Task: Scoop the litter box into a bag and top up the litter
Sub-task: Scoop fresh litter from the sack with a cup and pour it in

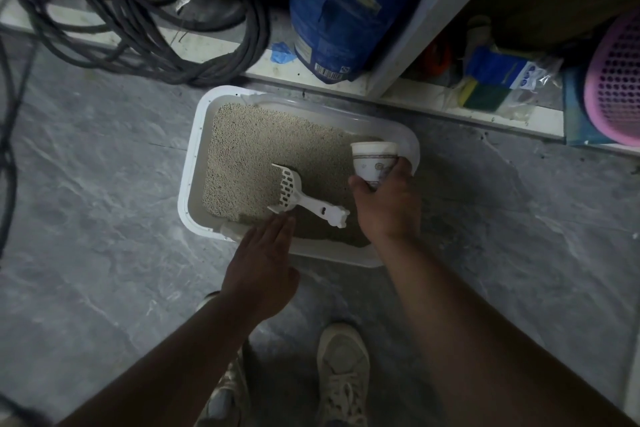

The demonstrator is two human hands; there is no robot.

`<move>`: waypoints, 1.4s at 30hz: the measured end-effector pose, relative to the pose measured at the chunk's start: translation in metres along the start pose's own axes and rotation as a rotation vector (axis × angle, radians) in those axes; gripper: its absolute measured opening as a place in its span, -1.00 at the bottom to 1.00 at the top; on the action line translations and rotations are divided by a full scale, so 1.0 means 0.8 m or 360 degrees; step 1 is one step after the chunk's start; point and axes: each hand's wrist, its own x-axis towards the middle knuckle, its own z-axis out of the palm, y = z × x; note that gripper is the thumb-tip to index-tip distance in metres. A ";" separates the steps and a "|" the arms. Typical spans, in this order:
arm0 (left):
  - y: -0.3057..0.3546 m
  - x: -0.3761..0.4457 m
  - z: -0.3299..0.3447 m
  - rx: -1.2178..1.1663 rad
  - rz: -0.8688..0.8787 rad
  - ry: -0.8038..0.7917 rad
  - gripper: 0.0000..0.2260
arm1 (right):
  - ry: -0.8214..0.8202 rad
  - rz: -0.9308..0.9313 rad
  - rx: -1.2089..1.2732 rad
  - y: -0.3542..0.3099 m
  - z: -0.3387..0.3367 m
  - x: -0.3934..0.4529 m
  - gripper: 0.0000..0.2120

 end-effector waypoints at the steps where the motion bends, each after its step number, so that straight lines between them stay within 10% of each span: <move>1: 0.001 0.001 0.000 0.0001 -0.0003 0.0001 -0.23 | -0.0005 -0.0004 0.0008 0.000 0.001 -0.001 -0.38; 42: 0.002 -0.004 0.011 0.0177 -0.0008 -0.0065 -0.21 | 0.0019 0.0014 0.0033 0.008 0.001 -0.003 -0.32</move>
